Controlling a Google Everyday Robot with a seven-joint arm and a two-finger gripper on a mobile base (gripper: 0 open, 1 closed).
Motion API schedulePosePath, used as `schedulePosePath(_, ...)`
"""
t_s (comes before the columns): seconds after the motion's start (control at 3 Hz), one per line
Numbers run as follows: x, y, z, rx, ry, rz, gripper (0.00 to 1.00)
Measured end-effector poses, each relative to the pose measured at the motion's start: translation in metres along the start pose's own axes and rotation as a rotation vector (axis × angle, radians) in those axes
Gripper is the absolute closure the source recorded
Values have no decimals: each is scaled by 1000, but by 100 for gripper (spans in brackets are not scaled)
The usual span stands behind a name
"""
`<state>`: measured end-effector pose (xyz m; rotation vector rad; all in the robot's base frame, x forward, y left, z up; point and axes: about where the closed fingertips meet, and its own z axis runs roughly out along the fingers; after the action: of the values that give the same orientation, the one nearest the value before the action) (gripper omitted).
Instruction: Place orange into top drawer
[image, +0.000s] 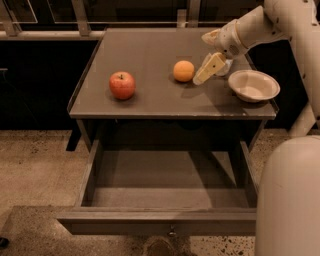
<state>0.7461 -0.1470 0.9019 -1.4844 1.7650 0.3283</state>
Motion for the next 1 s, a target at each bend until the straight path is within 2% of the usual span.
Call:
schedulePosePath(0.33,-1,-6,17,-26,-31,15,0)
schedulePosePath(1.0,10,-12,39,-54,-40,62,0)
